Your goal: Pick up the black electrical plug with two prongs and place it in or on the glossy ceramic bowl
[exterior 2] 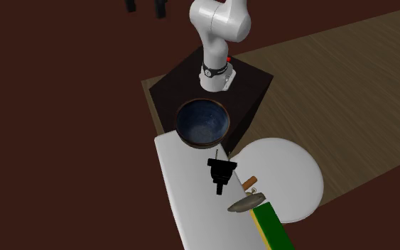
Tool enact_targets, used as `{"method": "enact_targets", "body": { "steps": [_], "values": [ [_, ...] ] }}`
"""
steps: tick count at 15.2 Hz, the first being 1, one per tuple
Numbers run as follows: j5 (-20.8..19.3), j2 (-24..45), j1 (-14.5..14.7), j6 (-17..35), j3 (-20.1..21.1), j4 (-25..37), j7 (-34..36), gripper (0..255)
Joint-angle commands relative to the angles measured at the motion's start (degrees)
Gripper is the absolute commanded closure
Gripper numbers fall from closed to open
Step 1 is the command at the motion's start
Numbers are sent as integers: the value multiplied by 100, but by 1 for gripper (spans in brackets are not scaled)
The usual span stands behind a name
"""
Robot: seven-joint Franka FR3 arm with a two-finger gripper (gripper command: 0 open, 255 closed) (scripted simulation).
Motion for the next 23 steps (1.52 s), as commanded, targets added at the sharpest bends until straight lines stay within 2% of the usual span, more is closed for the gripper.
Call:
{"method": "enact_targets", "body": {
  "steps": [1, 12, 18, 23],
  "values": [
    [0, 0, 0, 0, 0, 0, 0, 0],
    [291, 1029, 369, 1316, 1085, -572, 692, 0],
    [320, 1893, 525, 2025, 1668, -588, 1111, 0],
    [191, 2758, 612, 2576, 2138, -440, 1526, 0]
  ]
}}
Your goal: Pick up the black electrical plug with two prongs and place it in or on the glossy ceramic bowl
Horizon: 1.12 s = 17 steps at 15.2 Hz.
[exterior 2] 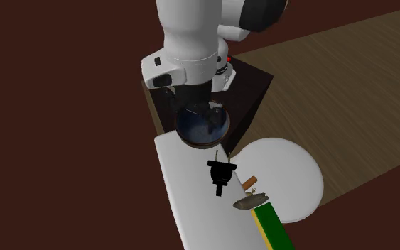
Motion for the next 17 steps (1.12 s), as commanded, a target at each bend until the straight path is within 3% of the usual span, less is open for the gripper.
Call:
{"method": "enact_targets", "body": {
  "steps": [1, 6, 12, 17],
  "values": [
    [-72, 333, 36, 217, 179, 45, 176, 0],
    [-458, 1336, 107, 674, 590, 366, 714, 0],
    [-1210, 2659, 329, 1041, 869, 948, 1490, 0],
    [-1368, 2903, 374, 1330, 833, 869, 1606, 0]
  ]
}}
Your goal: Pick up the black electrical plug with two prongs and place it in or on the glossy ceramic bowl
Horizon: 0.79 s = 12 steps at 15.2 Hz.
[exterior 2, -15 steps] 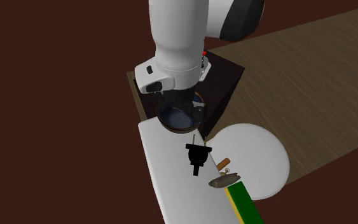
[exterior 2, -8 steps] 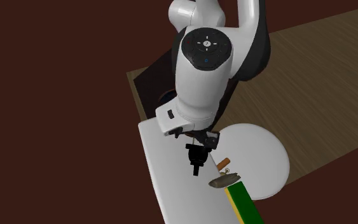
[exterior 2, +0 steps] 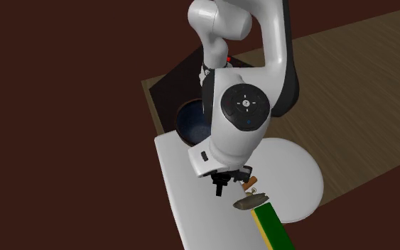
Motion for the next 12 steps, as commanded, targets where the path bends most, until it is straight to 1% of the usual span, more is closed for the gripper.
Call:
{"method": "enact_targets", "body": {
  "steps": [1, 3, 11, 12],
  "values": [
    [-82, 123, 15, 146, -18, -36, 54, 0],
    [-184, 270, 36, 324, -45, -84, 125, 0],
    [-183, 270, 37, 323, -46, -83, 124, 0],
    [-183, 270, 37, 323, -46, -83, 124, 255]
  ]
}}
